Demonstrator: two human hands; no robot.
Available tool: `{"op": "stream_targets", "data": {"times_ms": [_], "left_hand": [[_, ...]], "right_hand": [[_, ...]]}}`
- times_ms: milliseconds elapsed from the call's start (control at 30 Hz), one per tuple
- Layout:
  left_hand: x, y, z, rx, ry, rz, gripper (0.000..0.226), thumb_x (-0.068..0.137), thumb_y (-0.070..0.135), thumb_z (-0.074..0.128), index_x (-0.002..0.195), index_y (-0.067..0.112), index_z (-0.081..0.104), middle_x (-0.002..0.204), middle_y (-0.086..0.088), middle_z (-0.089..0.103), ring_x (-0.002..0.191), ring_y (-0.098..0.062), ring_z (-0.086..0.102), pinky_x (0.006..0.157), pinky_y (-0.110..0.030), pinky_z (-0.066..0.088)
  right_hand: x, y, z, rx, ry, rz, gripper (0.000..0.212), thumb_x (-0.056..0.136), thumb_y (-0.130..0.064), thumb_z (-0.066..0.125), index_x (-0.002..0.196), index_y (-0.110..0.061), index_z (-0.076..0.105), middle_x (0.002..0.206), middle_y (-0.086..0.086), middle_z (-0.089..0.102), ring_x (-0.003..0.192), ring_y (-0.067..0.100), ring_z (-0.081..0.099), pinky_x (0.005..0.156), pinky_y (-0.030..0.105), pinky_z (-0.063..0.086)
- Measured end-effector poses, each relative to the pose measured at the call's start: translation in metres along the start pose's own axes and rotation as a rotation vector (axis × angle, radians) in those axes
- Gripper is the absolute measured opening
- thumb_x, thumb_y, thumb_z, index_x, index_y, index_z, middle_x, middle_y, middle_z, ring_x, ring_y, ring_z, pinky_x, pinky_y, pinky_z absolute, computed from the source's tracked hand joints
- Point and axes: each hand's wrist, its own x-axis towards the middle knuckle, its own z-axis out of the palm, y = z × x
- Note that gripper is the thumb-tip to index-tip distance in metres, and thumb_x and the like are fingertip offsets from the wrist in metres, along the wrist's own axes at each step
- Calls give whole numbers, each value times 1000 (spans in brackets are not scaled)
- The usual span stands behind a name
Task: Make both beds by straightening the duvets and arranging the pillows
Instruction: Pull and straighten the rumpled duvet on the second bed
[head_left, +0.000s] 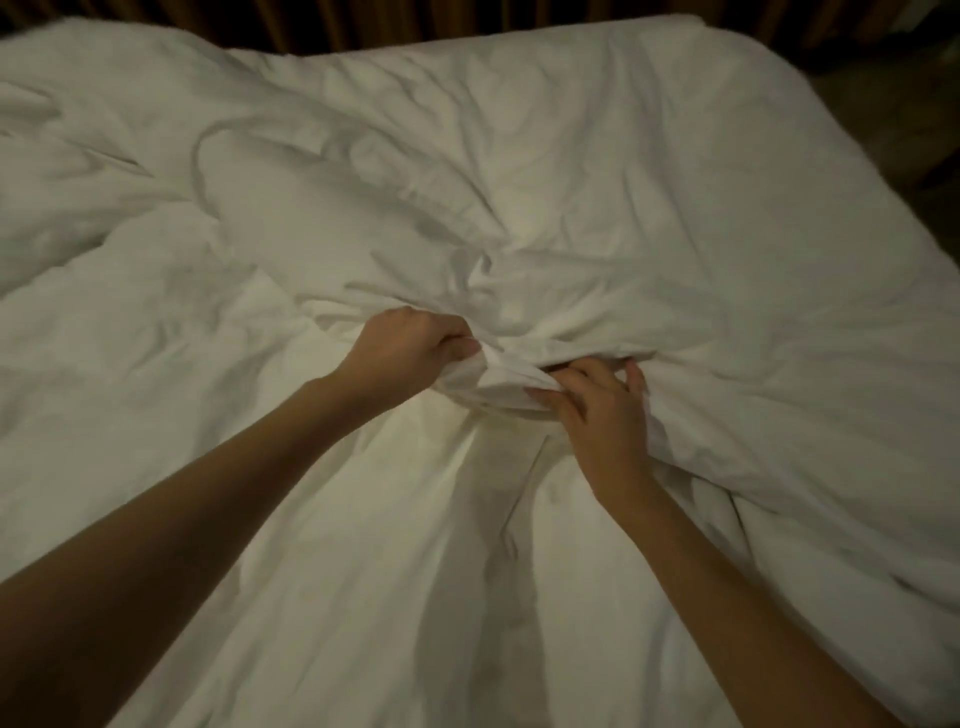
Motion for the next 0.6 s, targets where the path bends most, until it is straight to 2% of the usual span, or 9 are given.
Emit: {"op": "stream_targets", "data": {"times_ms": [133, 267, 367, 433, 500, 600], "left_hand": [[-40, 6, -43, 27, -62, -5, 24, 96, 28, 49, 99, 16, 70, 93, -2, 69, 84, -20, 58, 69, -29, 34], [-81, 24, -76, 133, -144, 27, 27, 98, 32, 46, 98, 16, 68, 76, 5, 58, 75, -13, 48, 67, -27, 31], [-115, 40, -101, 157, -139, 53, 27, 97, 35, 46, 94, 19, 68, 74, 7, 57, 75, -14, 50, 69, -29, 34], [-137, 47, -108, 154, -142, 50, 24, 95, 37, 48, 91, 23, 68, 76, 8, 59, 77, -13, 53, 70, -28, 36], [-158, 43, -88, 181, -194, -24, 20, 94, 41, 50, 91, 30, 67, 82, 8, 59, 87, -16, 56, 72, -27, 34], [-191, 20, -13, 117, -348, -255, 24, 93, 41, 54, 110, 32, 69, 114, 4, 65, 111, -20, 56, 85, -29, 39]], "right_hand": [[-23, -44, -24, 123, -35, -49, 41, 84, -45, 45, 82, -14, 71, 88, -2, 70, 87, 11, 56, 107, 52, 24], [-56, -75, -40, 138, -30, -134, 38, 87, -40, 47, 82, -10, 71, 82, 0, 71, 85, 8, 54, 105, 59, 25], [-83, -87, -58, 164, 38, -183, 35, 87, -36, 50, 83, -9, 73, 82, 1, 73, 83, 9, 56, 106, 50, 22], [-100, -89, -67, 194, 47, -190, 37, 86, -40, 52, 80, -10, 73, 79, 0, 72, 78, 9, 57, 107, 40, 20], [-120, -85, -61, 147, 13, -192, 40, 85, -47, 51, 73, -14, 71, 72, -2, 71, 73, 10, 56, 103, 38, 22], [-156, -58, -31, -117, -144, -280, 25, 81, -37, 54, 66, -25, 70, 63, -10, 67, 67, 9, 64, 103, 50, 28]]}}
